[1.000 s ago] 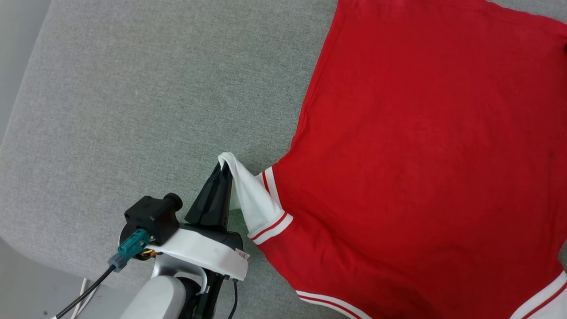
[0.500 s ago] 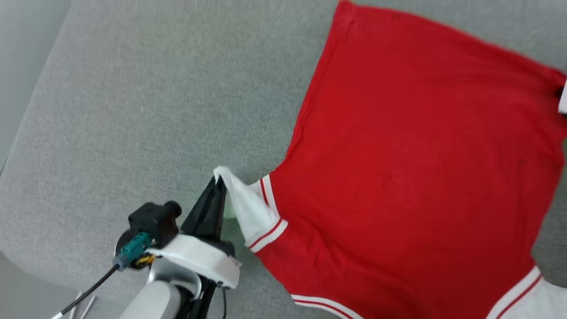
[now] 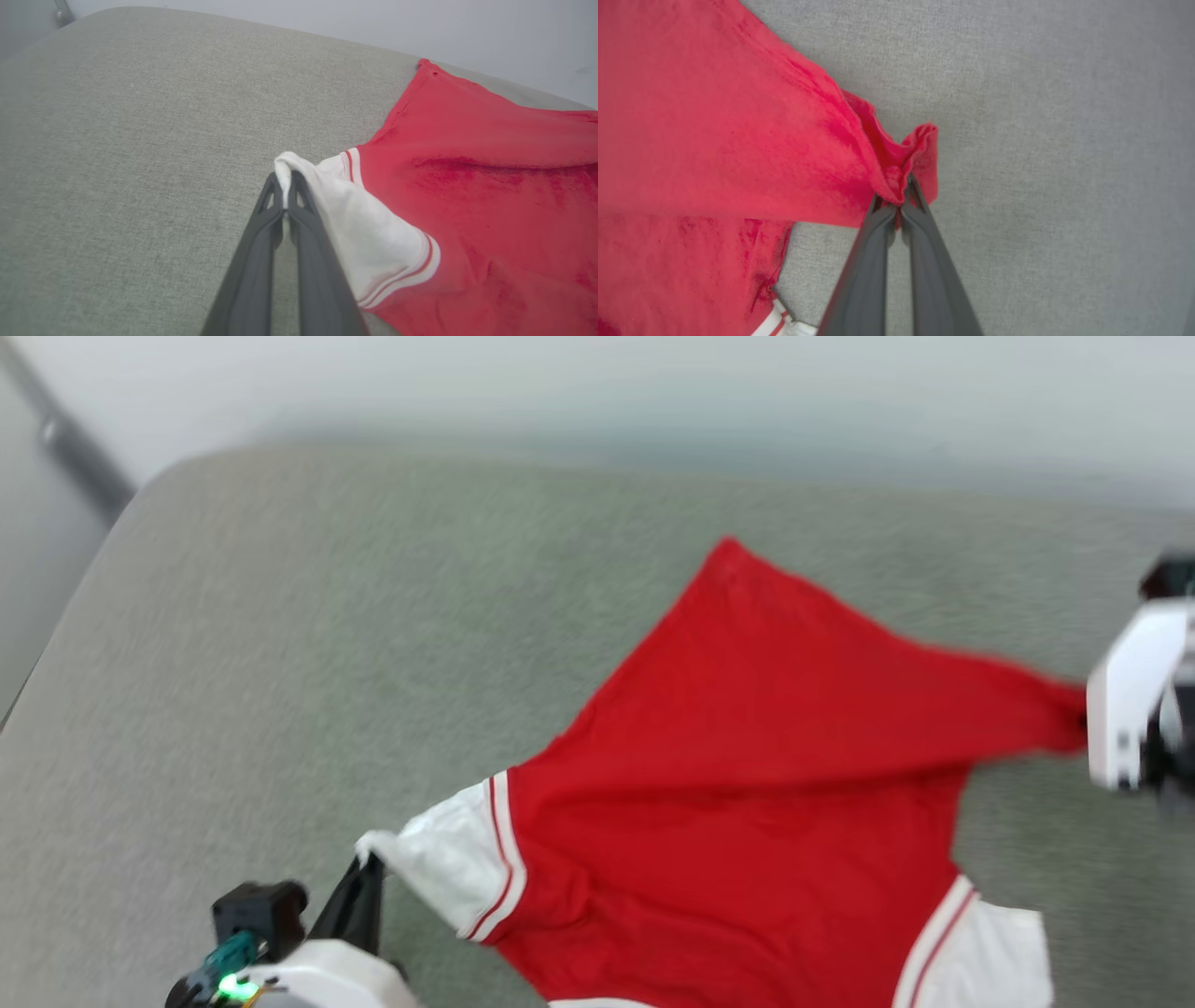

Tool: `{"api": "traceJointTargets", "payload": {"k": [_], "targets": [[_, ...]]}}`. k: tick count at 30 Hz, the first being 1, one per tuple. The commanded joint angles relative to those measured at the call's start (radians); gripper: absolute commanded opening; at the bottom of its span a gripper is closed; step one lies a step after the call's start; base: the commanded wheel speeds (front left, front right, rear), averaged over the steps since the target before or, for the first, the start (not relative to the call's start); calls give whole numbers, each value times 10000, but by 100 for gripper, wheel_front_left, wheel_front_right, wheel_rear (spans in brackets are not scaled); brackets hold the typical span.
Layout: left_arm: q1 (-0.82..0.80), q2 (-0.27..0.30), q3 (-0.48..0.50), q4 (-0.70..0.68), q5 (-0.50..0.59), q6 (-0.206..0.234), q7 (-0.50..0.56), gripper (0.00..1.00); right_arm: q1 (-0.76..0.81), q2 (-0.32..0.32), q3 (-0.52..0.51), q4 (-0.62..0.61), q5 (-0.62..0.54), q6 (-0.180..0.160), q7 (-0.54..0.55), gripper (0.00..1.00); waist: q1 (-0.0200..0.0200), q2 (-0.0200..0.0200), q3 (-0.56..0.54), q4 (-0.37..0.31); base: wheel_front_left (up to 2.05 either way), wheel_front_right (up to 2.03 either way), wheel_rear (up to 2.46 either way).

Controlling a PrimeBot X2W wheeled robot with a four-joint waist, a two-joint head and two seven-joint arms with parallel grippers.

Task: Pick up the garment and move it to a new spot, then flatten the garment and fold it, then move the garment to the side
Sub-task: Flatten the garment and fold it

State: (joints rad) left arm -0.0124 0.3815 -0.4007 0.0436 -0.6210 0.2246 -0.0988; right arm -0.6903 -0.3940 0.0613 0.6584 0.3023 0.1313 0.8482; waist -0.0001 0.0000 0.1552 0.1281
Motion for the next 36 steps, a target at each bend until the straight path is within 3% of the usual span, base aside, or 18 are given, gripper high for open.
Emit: {"api": "traceJointTargets", "payload": {"k": [1, 3, 8, 13, 16, 17, 18, 19, 24, 31, 34, 36], "targets": [[337, 132, 120, -68, -79, 167, 44, 0, 1093, -211, -39, -698, 321, -10, 126, 0, 1, 0, -1034, -1023, 0, 0, 0], [644, 241, 241, -132, -179, 312, 108, 0, 2329, -284, -242, -1559, 640, -10, 278, 0, 1, 0, -1308, -1306, 0, 0, 0], [1194, 436, 362, -333, -296, 558, 278, 0, 5666, 223, -1517, -3687, 940, -9, 541, 0, 1, 0, -1730, -1801, 0, 0, 0], [1376, 509, 398, -482, -418, 673, 490, 0, 8278, 1485, -2734, -5231, 692, -9, 897, 0, 1, 0, -1814, -2118, 0, 0, 0], [1433, 563, 415, -511, -411, 733, 544, 0, 8895, 2058, -3019, -5641, 556, -7, 990, 0, 1, 0, -1822, -2243, 0, 0, 0], [1465, 581, 399, -542, -420, 749, 581, 0, 9137, 2341, -3117, -5809, 563, -7, 1013, 22, 1, 0, -1818, -2296, 0, 0, 0], [1481, 603, 402, -554, -422, 776, 618, 0, 9282, 2554, -3194, -5969, 602, -7, 961, 96, 1, 0, -1811, -2334, 0, 0, 0], [1487, 629, 398, -572, -418, 786, 666, 0, 9385, 2636, -3256, -6170, 556, -7, 795, 100, 1, 0, -1807, -2358, 0, 0, 0], [1469, 691, 371, -700, -356, 888, 757, 0, 9336, 2911, -3225, -6824, 473, -7, -654, 100, 1, 0, -1740, -2412, 0, 0, 0], [1127, 705, 250, -1031, -222, 968, 910, 0, 8097, 2680, -2969, -6581, 459, -7, -4889, 100, 1, 0, -1446, -2159, 0, 0, 0], [893, 631, 186, -1217, -177, 923, 904, 0, 7413, 2448, -2614, -6094, 681, -7, -5743, 100, 1, 0, -1150, -1985, 0, 0, 0], [683, 623, 112, -1333, -108, 878, 931, 0, 6842, 2163, -2367, -5736, 853, -7, -5705, 100, 1, 0, -881, -1837, 0, 0, 0]]}}
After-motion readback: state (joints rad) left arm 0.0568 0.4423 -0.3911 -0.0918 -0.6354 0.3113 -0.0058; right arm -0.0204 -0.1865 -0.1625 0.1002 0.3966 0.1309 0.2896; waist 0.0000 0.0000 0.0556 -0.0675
